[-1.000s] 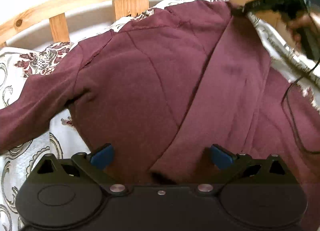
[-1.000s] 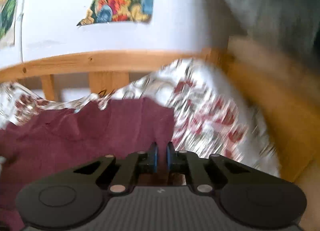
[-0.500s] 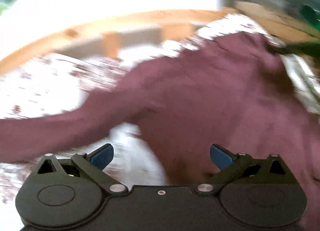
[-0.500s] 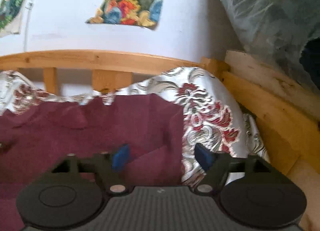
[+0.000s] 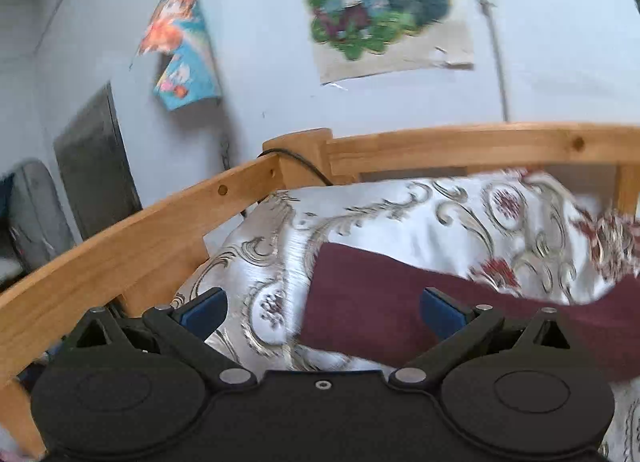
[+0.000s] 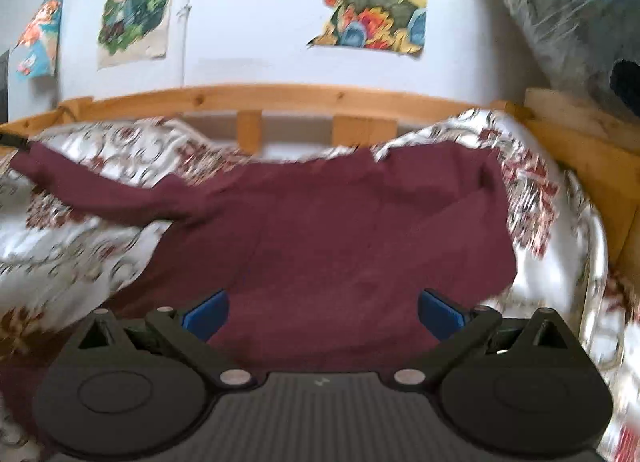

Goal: Fold small clothes
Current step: 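Fold the held sleeve across the back of the top, release right gripper, then grasp the other sleeve cuff with the left gripper and lift it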

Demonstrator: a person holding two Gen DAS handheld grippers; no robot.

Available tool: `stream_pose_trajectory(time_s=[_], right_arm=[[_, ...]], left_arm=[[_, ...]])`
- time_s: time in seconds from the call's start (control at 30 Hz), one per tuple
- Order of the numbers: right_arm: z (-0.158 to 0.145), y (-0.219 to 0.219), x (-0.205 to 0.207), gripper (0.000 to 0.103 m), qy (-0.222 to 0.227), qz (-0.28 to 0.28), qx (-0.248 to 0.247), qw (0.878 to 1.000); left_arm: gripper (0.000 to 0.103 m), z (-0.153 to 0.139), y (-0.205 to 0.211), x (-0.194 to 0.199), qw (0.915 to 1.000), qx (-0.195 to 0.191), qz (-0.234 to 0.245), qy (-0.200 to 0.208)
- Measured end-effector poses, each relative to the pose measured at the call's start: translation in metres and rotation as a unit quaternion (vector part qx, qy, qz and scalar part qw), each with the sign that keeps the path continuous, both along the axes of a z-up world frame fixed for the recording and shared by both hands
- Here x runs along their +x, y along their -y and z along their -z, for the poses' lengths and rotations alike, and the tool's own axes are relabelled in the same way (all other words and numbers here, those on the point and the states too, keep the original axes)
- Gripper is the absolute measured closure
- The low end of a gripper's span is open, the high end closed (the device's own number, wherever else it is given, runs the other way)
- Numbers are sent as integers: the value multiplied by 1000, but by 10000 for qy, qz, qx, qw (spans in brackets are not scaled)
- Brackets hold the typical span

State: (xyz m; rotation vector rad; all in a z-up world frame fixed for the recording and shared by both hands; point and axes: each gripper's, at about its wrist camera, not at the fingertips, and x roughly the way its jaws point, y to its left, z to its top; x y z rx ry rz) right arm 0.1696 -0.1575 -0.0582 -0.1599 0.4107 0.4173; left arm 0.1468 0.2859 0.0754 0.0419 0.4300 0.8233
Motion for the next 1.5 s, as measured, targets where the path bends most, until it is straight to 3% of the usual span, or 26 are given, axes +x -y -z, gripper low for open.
stream_pose_trajectory(time_s=[0.17,0.23,0.4,0.43,0.57,0.73,0.87,1.03,1.2,1.37,1.5], right_arm=[[11,-3,-27,0,-196,-33,209,9996],[17,-2,-33,0,-248,22,171,9995],[23,7,-32,0,-589,237,393,9972],[23,8,-31,0,-617,261,452,9967],[24,13,-30,0,-632,235,555,9962],[26,15,-30,0,-659,162,603,9959],[25,15,-31,0,-658,125,643,9957],[21,21,-31,0,-647,106,762,9949],[14,30,-31,0,-566,192,848,9946],[8,47,-27,0,-435,515,743,9950],[7,69,-19,0,-452,908,604,9930]], left_arm=[[10,-4,-40,7,9959,-729,503,159],[20,3,-51,17,9938,-897,634,146],[52,16,-60,40,9932,-910,635,-338],[53,17,-60,43,9935,-897,579,-394],[90,12,-52,42,9951,-751,548,-333],[95,-5,-15,33,9973,-225,692,-129],[96,-36,38,27,9918,78,1253,245],[96,-73,125,27,9695,309,2369,545],[96,-84,214,31,9357,338,3427,771],[96,-52,298,38,8945,148,4425,624],[96,-11,349,38,8690,152,4921,504]])
